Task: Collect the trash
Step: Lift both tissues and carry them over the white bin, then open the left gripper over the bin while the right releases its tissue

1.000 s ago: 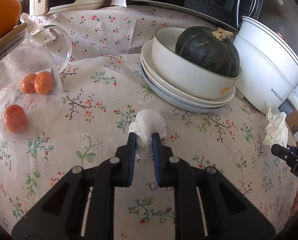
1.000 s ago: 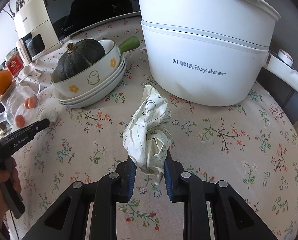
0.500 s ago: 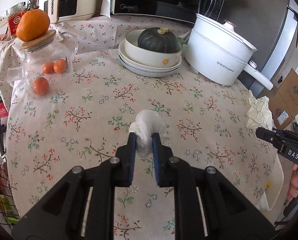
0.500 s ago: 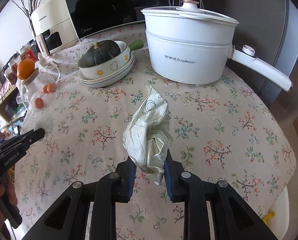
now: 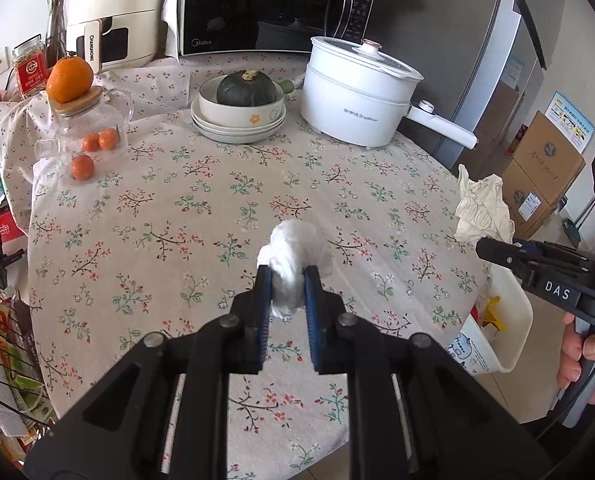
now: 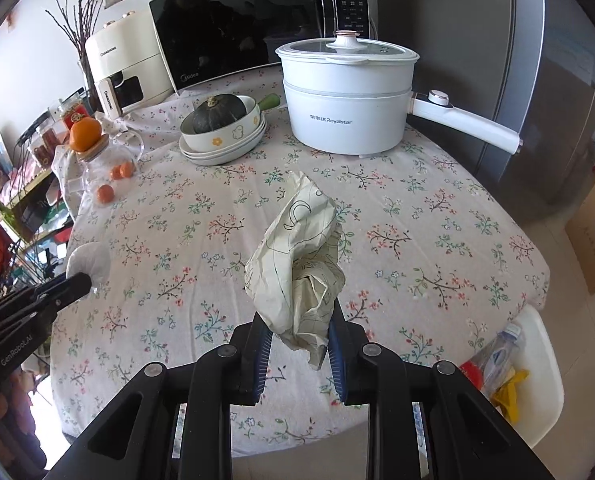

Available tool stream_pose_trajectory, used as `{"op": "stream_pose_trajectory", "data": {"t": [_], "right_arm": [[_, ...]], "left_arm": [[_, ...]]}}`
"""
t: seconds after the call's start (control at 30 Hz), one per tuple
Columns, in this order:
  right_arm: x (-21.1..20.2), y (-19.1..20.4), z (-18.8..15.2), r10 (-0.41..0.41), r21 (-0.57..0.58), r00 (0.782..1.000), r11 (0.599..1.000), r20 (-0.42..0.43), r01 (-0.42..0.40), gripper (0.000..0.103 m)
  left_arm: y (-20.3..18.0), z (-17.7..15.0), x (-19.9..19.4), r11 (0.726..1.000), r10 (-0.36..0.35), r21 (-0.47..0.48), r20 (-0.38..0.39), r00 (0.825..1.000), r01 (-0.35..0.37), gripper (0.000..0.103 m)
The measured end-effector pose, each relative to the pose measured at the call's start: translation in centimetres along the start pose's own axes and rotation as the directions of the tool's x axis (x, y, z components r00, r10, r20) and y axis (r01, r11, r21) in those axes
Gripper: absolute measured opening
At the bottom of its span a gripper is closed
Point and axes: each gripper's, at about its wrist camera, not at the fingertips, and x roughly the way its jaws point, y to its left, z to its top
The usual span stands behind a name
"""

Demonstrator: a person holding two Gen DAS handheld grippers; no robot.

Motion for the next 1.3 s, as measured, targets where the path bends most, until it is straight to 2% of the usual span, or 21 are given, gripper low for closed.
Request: {"op": "stream_pose_trajectory", "data": {"t": [0.17,0.23,0.5,0.97,1.3], "right_arm": [[-2.1,-1.0,-1.8,-0.056,-0.017,0.996,0.998,0.064,0.058,0.026],[-2.5,-1.7,-2.5,-0.076,-0.016,0.995,0.997,0.064,0.077,0.026],[-4.6,-4.4,-4.0,-0.104,-0.009,0.990,0.994,0.094,0.105,0.027],[-6.0,-14.5,-7.5,-0.221,0.137,0.974,0.967,0.036,0.215,0.027],[-6.1,-20.9,-10.2,-0.247,0.232,0.968,0.940,-0.048,0.251,0.028]], "left_arm": [[-1.0,-1.3,-1.9,0.999,-0.031,-0.012,0.033,0.999,0.031,0.018],[-1.3,-1.9,-2.4,0.999,-0.041,-0.014,0.035,0.999,0.041,0.018],[-5.1,-3.0,-3.0,0.994,-0.053,0.096,0.048,0.997,0.049,0.018],[-13.9,-3.3,0.4,0.961,-0.155,0.231,-0.002,0.988,0.151,0.018],[-22.4,-4.0,4.4,0.911,-0.244,0.325,-0.068,0.967,0.253,0.018]]}}
